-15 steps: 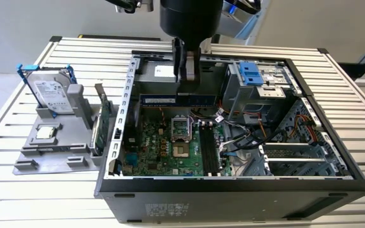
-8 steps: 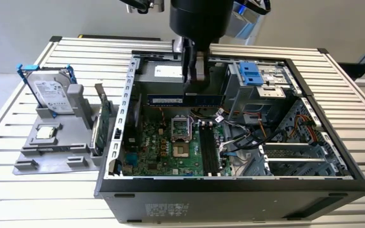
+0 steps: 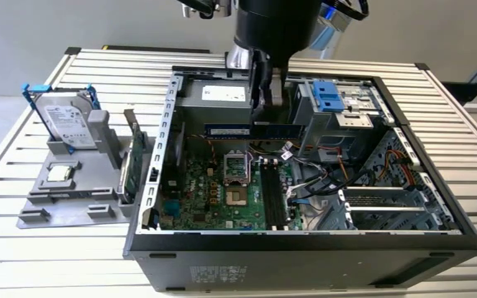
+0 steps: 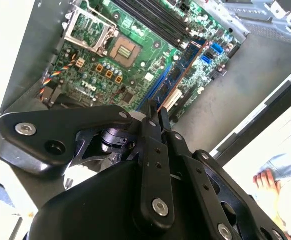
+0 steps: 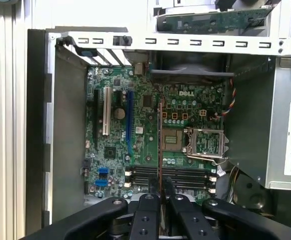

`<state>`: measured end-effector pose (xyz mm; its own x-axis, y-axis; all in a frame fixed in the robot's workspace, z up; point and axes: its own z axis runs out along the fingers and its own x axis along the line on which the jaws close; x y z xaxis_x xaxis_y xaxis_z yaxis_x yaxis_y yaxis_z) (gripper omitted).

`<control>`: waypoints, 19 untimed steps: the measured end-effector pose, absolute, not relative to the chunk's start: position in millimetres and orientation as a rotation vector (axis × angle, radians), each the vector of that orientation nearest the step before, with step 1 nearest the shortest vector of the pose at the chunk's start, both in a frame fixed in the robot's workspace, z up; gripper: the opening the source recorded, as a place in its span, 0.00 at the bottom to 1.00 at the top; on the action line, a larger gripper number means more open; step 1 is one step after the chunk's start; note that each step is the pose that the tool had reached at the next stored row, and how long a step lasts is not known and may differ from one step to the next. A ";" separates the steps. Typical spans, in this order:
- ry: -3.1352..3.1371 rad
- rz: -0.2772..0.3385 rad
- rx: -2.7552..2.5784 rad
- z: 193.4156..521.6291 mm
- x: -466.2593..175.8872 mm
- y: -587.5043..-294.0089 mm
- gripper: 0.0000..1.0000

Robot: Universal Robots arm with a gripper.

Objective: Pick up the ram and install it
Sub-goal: 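Pick up the ram and move it above insertion slot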

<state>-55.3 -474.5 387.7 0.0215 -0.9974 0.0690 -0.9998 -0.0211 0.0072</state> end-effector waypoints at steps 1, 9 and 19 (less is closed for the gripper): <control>-2.160 0.068 2.206 387.7 -53.4 -474.5 0.00; -2.161 0.068 2.205 387.7 -38.9 -474.4 0.00; -2.164 0.068 2.202 387.7 -21.1 -474.4 0.00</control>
<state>-21.1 -474.4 387.7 0.0180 -0.9975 0.0690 -0.9998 -0.0175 0.0073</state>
